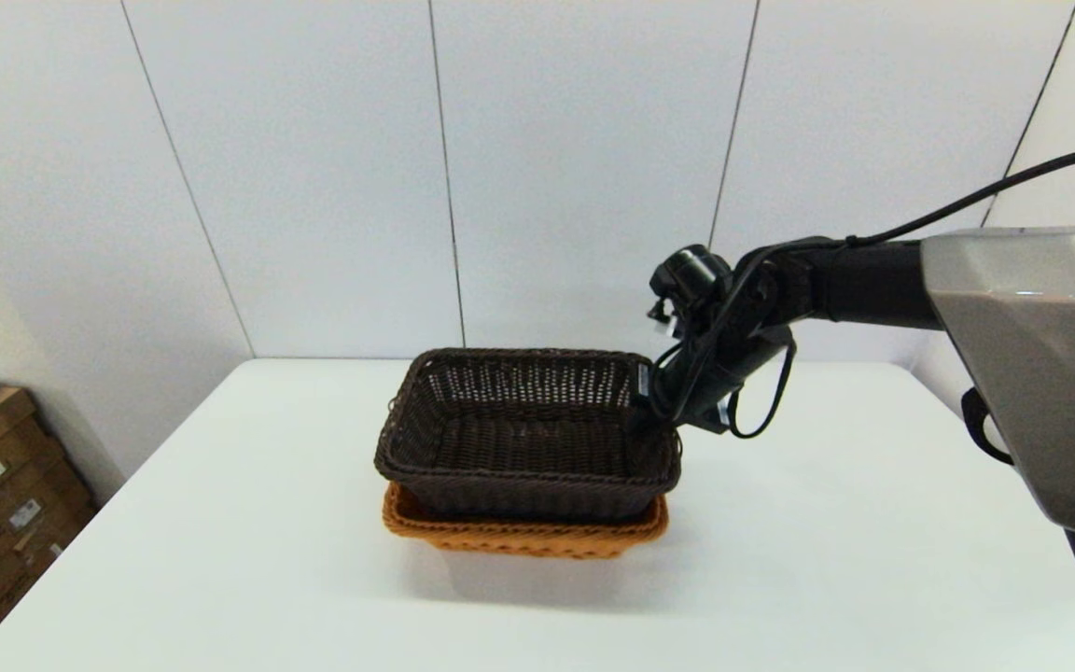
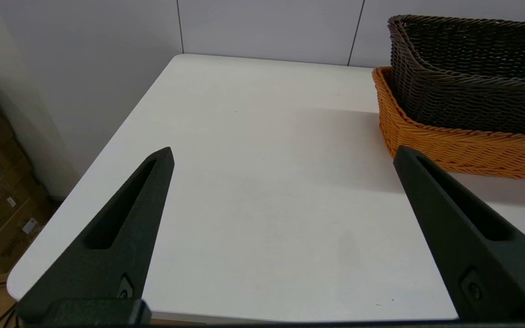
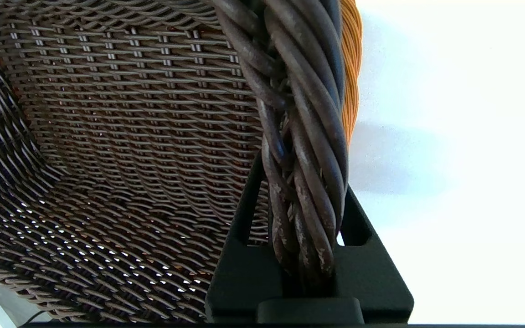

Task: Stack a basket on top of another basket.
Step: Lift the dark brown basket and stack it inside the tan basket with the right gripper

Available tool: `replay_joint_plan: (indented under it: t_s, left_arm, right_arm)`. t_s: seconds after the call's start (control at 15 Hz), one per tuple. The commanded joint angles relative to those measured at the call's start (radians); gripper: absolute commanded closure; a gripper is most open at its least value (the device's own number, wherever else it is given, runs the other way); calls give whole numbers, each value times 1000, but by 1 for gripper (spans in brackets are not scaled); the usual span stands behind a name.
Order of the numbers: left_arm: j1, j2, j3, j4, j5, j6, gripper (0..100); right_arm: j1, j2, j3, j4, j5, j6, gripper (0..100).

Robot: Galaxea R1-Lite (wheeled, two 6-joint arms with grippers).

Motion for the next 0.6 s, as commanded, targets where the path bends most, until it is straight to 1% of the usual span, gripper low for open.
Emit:
replay_joint_plan:
  t_s: [0.07,0.27,0.6]
  left_arm:
    - [0,0,0,1,1,-1,0]
    - [0,0,0,1,1,-1,0]
    - [0,0,0,1,1,-1,0]
  right_arm:
    - [0,-6,-1,6,2,3,100]
    - [7,-17,-1,9,5,-9,100]
    - [12,-14,1,11,5,-4,100]
